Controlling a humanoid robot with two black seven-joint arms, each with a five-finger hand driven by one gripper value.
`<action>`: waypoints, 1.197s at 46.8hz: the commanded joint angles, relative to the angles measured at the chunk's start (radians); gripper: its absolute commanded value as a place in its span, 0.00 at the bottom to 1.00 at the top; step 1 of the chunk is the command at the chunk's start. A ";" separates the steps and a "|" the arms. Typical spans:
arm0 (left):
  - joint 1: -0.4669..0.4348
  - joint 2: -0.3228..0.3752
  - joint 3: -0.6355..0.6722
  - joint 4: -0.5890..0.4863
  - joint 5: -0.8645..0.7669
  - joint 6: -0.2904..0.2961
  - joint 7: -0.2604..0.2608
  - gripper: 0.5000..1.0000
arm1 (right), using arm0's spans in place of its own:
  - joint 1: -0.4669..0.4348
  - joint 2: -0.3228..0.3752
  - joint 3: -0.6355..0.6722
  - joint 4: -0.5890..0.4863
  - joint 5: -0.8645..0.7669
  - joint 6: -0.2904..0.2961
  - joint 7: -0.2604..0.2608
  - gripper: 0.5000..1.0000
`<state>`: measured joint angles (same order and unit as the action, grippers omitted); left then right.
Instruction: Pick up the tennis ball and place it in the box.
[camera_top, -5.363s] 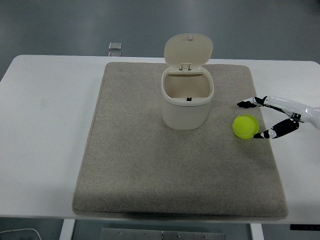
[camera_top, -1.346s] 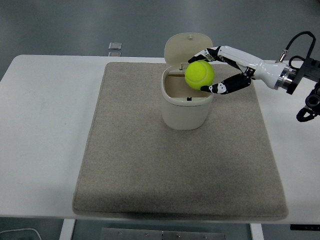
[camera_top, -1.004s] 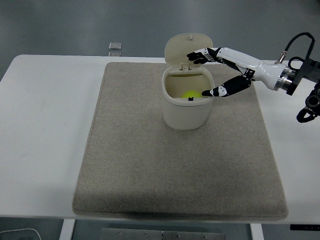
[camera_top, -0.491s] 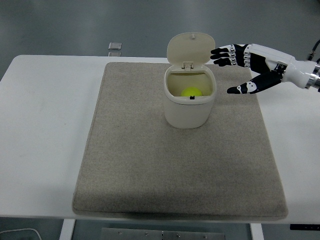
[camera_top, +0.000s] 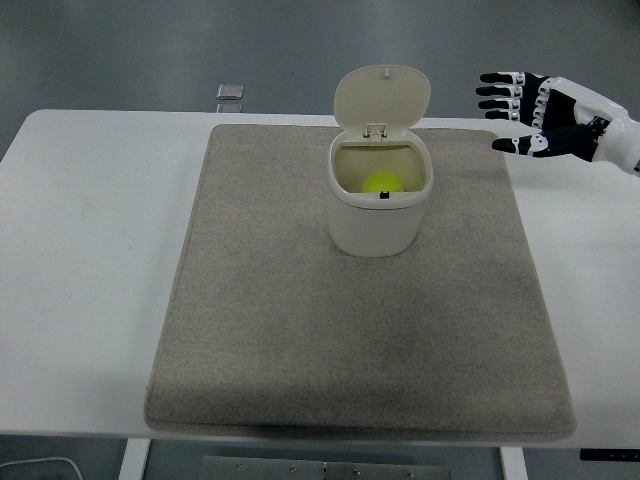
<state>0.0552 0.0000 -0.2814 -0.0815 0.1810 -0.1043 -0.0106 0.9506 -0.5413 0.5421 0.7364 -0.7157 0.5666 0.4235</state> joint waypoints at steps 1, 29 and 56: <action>0.000 0.000 0.001 0.000 0.000 0.000 0.000 0.98 | 0.000 0.040 0.001 -0.035 0.016 -0.024 -0.055 0.82; 0.000 0.000 0.001 0.000 0.000 0.000 0.000 0.98 | 0.000 0.167 0.001 -0.132 0.636 -0.140 -0.379 0.82; 0.000 0.000 0.001 0.000 0.000 0.000 0.000 0.98 | -0.003 0.179 -0.002 -0.132 0.791 -0.148 -0.379 0.83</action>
<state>0.0552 0.0000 -0.2817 -0.0812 0.1810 -0.1043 -0.0104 0.9474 -0.3622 0.5409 0.6043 0.0771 0.4133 0.0430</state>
